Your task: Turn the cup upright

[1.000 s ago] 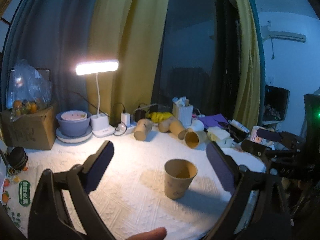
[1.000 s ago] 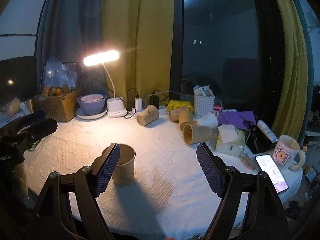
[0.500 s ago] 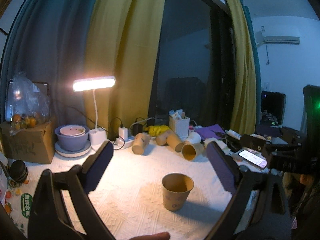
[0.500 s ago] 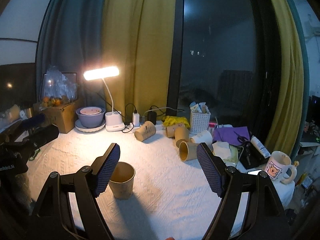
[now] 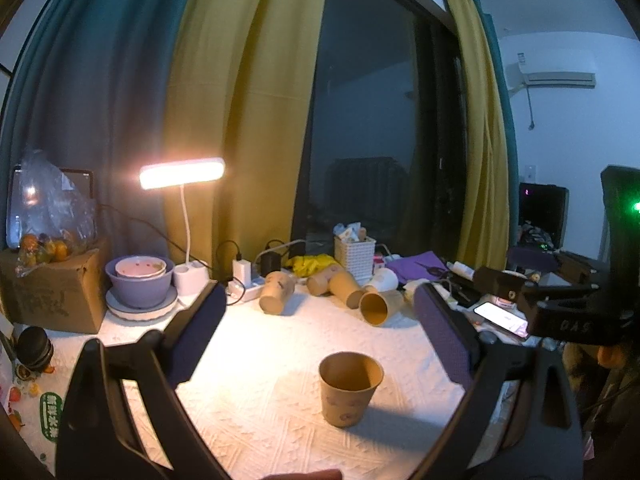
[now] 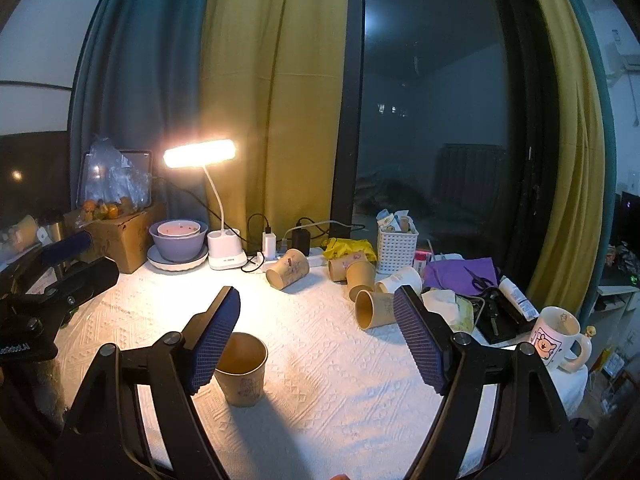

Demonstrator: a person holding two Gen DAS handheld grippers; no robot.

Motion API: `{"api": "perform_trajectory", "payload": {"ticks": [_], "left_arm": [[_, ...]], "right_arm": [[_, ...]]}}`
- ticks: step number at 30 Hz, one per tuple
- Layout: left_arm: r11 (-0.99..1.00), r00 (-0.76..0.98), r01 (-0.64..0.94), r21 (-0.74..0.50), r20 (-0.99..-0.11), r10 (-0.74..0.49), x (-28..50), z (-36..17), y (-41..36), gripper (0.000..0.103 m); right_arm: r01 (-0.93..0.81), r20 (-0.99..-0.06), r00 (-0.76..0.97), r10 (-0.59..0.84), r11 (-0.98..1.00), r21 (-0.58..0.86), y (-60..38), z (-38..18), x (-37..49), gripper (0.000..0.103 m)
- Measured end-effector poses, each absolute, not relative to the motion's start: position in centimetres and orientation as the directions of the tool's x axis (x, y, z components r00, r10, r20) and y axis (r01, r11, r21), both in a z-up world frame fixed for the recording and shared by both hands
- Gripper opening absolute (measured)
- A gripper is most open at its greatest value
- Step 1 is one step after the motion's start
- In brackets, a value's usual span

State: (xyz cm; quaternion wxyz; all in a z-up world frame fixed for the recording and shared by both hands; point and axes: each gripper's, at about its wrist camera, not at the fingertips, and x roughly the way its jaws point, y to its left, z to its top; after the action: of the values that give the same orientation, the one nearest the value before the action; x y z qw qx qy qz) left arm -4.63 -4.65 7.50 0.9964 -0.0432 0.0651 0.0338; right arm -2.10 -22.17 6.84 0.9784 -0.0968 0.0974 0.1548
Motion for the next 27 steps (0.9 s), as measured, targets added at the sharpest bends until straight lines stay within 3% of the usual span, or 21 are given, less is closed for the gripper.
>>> {"api": "perform_trajectory", "payload": {"ticks": [27], "left_arm": [[0.995, 0.986, -0.045, -0.090, -0.167, 0.029, -4.16, 7.00, -4.76, 0.096]], "right_arm": [[-0.321, -0.236, 0.930, 0.281, 0.934, -0.157, -22.04, 6.01, -1.62, 0.082]]}}
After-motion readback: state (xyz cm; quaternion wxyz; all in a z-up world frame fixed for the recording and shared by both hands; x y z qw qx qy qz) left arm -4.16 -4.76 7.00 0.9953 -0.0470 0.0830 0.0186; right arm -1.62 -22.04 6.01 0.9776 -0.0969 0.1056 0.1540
